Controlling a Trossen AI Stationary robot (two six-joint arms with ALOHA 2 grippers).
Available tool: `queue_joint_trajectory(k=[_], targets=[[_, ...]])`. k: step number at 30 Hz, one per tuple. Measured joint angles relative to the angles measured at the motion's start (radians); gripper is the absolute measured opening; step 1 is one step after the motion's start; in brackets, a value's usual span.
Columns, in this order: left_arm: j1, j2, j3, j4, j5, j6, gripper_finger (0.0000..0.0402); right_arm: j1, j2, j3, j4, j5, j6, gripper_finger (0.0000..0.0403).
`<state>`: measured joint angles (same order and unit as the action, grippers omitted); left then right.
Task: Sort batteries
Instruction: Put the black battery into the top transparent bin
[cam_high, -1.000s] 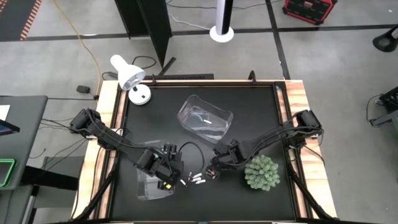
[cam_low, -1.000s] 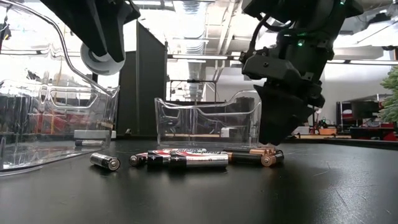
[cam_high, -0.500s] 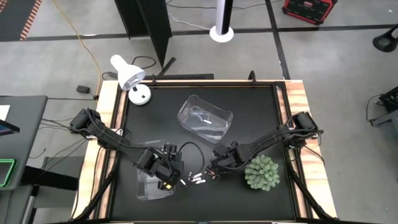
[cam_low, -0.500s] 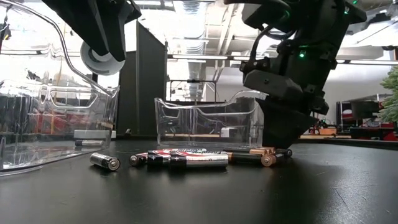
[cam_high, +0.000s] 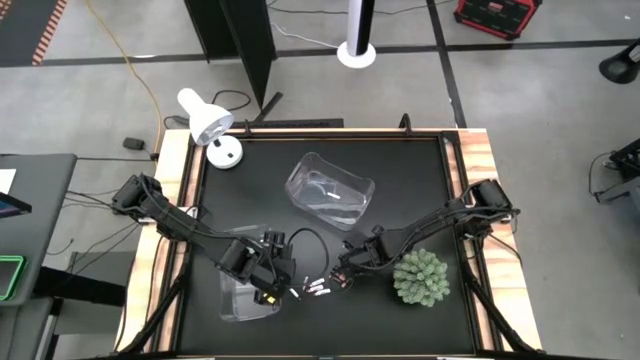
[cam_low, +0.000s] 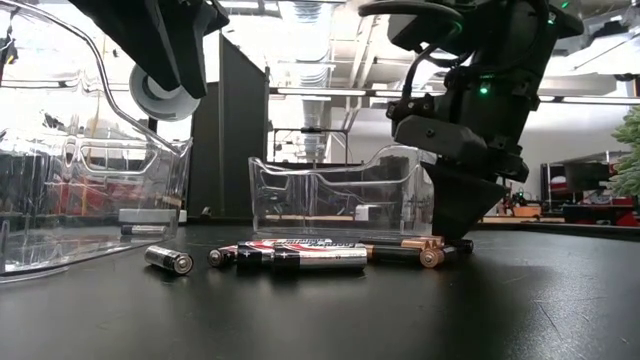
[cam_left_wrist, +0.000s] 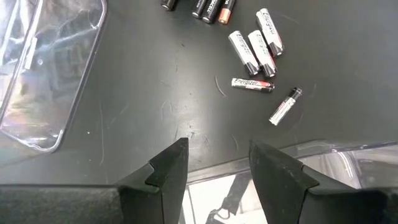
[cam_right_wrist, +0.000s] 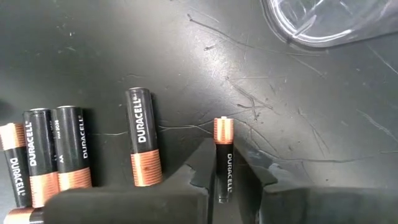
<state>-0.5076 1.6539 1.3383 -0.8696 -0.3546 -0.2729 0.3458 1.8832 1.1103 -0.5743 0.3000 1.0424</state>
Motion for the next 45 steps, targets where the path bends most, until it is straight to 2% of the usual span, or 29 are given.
queue_joint_trajectory(k=[10, 22, 36, 45], targets=[[0.0, 0.0, 0.0, 0.0, 0.0, 0.0, 0.0162, 0.001, 0.001, -0.001, 0.002, -0.008, -0.004, 0.0021], [0.0, 0.0, 0.0, 0.0, 0.0, 0.0, 0.0162, 0.002, -0.015, 0.011, -0.016, -0.021, -0.029, 0.0015], [0.0, 0.0, 0.0, 0.0, 0.0, 0.008, 0.0162, 0.019, -0.014, 0.17, -0.213, -0.017, -0.155, 0.0014], [0.0, 0.0, 0.0, -0.001, 0.0, 0.008, 0.0163, 0.039, -0.017, 0.337, -0.33, -0.01, -0.326, 0.0014]])
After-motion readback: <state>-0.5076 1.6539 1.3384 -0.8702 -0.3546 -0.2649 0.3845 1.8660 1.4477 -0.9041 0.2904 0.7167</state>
